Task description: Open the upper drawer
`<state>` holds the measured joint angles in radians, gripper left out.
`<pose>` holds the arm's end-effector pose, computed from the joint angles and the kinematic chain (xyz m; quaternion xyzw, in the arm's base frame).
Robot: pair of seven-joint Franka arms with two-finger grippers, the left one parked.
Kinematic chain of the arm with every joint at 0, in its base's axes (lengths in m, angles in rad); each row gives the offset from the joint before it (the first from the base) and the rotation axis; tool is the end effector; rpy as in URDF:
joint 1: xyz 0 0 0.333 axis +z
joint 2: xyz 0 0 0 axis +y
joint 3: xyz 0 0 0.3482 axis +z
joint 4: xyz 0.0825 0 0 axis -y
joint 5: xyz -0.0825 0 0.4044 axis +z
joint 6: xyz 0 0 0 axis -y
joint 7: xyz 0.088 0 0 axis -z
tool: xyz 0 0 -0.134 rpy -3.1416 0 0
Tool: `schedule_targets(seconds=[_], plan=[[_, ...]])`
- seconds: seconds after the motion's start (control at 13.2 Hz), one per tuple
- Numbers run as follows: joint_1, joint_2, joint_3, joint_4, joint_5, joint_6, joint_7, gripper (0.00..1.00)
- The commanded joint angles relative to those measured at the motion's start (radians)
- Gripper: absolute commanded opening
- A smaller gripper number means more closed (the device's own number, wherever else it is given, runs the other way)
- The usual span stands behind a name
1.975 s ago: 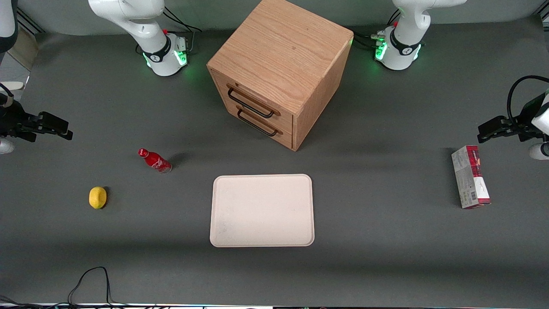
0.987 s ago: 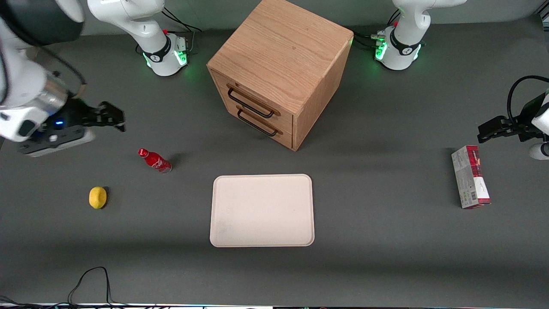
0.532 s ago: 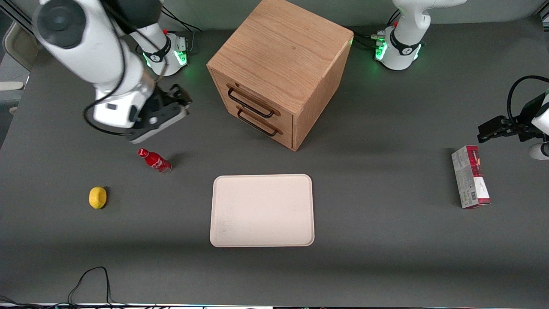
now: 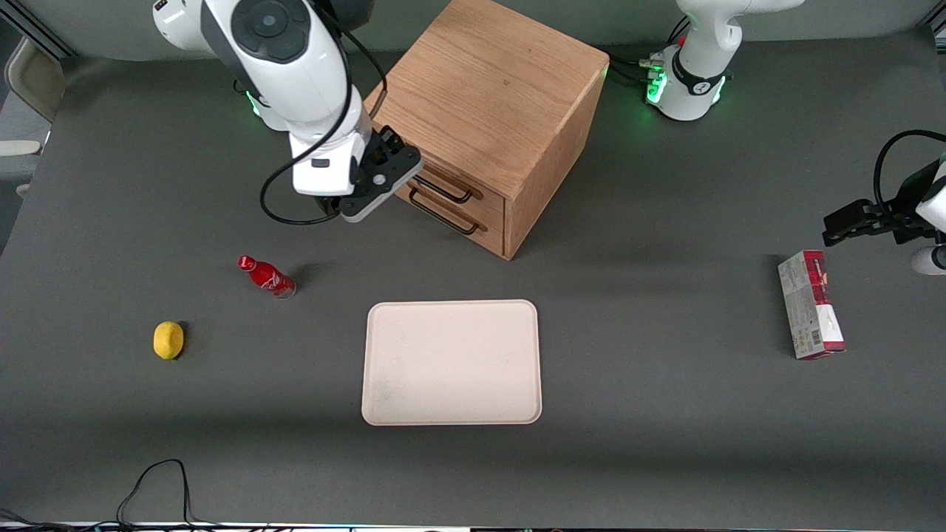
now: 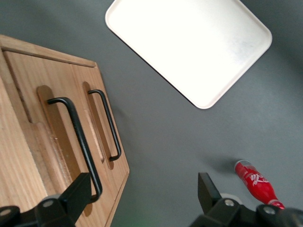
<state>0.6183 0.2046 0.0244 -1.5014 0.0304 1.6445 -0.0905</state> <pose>0.5132 0.3873 0.5454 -0.9336 -0.3566 0.0343 0.0086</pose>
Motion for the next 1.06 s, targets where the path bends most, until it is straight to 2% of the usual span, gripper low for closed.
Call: schedule_targets(seconds=[0.0, 0.38, 0.53, 0.61, 0.99], plan=[[0.050, 0.024, -0.012, 0.023, 0.014, 0.015, -0.023, 1.00], [0.055, 0.021, -0.008, 0.007, 0.034, 0.011, -0.058, 1.00], [0.044, 0.003, -0.024, -0.017, 0.150, 0.011, -0.150, 1.00], [0.044, -0.007, -0.041, -0.023, 0.176, 0.009, -0.167, 1.00], [0.044, -0.025, -0.060, -0.063, 0.192, 0.018, -0.238, 1.00]])
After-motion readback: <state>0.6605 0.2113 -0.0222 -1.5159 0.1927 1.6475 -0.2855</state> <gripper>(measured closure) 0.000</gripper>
